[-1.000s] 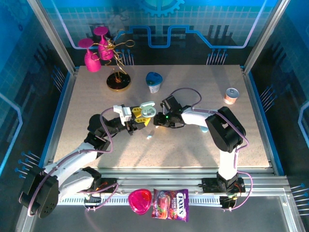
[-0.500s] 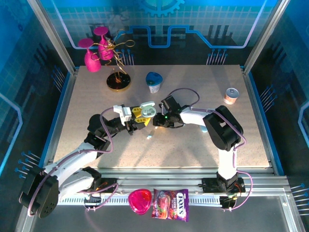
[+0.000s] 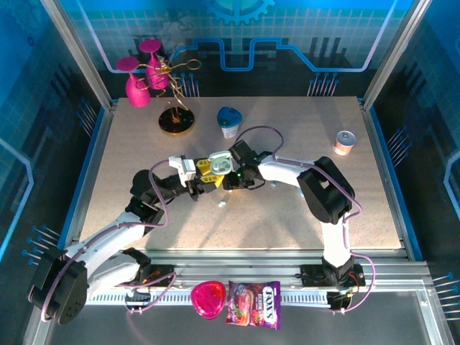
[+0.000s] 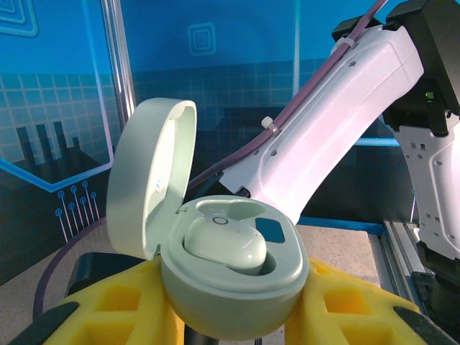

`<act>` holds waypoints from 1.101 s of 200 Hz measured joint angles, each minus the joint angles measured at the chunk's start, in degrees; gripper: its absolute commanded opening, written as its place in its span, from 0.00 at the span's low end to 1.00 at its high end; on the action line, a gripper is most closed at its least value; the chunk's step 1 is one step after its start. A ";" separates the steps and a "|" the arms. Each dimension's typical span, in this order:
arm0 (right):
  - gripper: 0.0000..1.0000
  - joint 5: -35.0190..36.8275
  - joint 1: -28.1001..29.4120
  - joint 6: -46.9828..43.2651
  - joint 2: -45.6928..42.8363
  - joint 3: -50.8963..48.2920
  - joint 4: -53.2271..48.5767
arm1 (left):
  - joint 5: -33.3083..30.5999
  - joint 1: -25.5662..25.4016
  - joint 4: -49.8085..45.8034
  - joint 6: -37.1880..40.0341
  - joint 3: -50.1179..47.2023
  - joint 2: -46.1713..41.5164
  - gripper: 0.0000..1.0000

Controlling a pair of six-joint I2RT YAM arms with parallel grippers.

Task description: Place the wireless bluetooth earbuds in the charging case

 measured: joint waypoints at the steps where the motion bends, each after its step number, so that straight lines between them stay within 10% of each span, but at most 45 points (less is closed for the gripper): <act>1: 0.29 0.07 0.02 -0.02 0.00 0.04 -0.04 | -0.02 0.00 0.00 -0.02 -0.02 0.00 0.32; 220: 0.39 3.19 1.03 -9.70 1.40 6.82 -8.00 | -0.02 0.00 -0.02 0.00 -0.02 -0.85 0.32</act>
